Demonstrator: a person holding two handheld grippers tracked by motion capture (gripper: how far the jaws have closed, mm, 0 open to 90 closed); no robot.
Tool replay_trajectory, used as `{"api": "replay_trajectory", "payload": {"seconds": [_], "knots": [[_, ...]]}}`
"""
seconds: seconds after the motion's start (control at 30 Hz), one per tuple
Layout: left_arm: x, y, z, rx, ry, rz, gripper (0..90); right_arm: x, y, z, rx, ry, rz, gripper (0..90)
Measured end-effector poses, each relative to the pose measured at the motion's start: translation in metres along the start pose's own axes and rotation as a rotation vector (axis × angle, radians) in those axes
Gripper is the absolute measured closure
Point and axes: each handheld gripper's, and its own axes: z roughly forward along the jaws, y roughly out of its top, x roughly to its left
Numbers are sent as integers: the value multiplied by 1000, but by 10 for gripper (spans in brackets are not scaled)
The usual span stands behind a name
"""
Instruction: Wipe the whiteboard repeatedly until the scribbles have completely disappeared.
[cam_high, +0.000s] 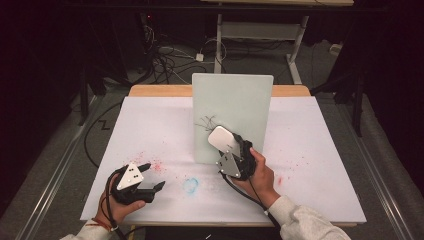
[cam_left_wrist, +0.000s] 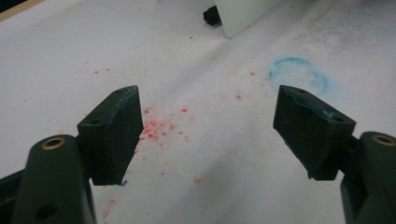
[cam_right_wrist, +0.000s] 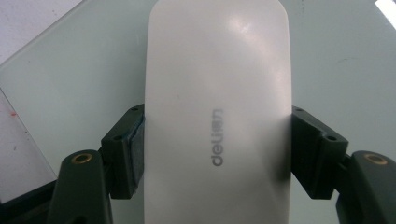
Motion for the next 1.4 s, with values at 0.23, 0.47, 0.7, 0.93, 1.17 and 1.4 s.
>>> {"api": "replay_trajectory", "payload": {"seconds": [0.23, 0.47, 0.7, 0.93, 1.17, 1.4], "knots": [[1, 0, 0, -4, 2, -6, 232, -32, -2, -4, -4, -68, 60, 306], [0, 1, 2, 5, -1, -3, 232, -34, 3, -1, -12, -100, 127, 306], [0, 1, 1, 0, -6, -1, 232, 6, 13, 6, -9, -48, 17, 306], [-1, 1, 0, -1, -7, 6, 233, 29, 12, 8, -7, 14, -33, 307], [-1, 1, 0, -1, -4, 6, 232, 29, 9, 7, 2, 24, -69, 307], [-1, 0, -2, -7, 2, 2, 232, -7, 0, 0, 7, -68, -6, 307]]}}
